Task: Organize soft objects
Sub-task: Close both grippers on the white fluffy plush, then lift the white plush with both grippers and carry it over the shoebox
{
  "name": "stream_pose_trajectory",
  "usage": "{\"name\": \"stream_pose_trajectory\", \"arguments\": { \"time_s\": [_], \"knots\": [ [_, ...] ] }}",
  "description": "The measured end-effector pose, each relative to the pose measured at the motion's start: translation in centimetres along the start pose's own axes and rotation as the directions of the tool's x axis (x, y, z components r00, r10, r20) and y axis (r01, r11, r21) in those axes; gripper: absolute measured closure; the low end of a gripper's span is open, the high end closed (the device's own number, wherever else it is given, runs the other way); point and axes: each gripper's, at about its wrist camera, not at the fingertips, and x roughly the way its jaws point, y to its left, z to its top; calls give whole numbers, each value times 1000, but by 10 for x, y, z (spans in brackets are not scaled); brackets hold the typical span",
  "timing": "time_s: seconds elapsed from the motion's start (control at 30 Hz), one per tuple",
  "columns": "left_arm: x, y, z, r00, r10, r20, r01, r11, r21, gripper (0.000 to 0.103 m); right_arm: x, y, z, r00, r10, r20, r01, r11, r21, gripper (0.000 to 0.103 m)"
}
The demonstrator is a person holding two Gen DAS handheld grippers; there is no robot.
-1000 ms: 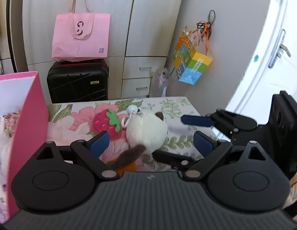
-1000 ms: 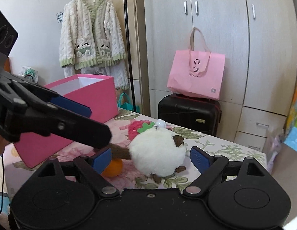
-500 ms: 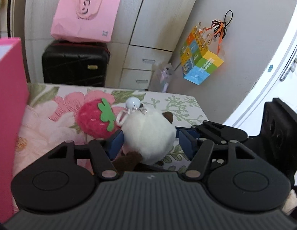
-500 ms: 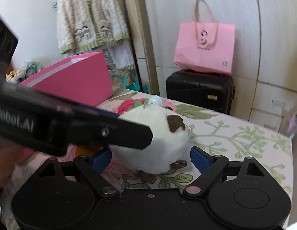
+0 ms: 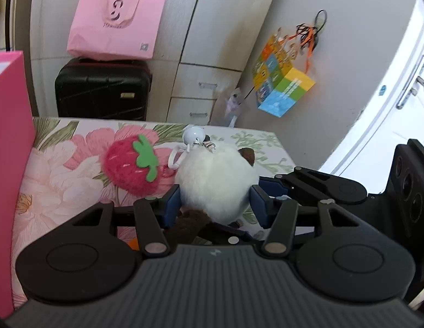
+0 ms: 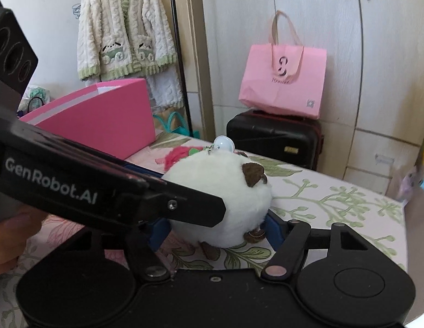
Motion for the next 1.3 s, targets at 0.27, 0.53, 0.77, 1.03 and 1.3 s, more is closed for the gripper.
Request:
{"name": "stream_pose_trajectory", "arguments": {
  "time_s": [0.27, 0.53, 0.77, 1.03, 1.3],
  "knots": [
    [-36, -30, -1, 998, -27, 49, 21, 994, 110, 50, -39, 25, 3, 990, -109, 86, 111, 994, -24, 28],
    [-72, -50, -17, 999, -26, 35, 19, 983, 183, 50, -71, 57, -1, 979, -178, 98, 175, 984, 32, 27],
    [-98, -56, -34, 999, -34, -2, 34, 977, 209, 50, -92, 87, -12, 974, -208, 88, 205, 978, 40, 27],
    [-120, -52, -55, 994, -49, -99, 67, 980, 189, 49, -110, 116, -23, 975, -222, 2, 222, 973, 71, 28],
    [-149, -40, -80, 988, -52, -145, 75, 984, 162, 50, -120, 157, -38, 975, -218, -52, 219, 976, 22, 28]
  ]
}}
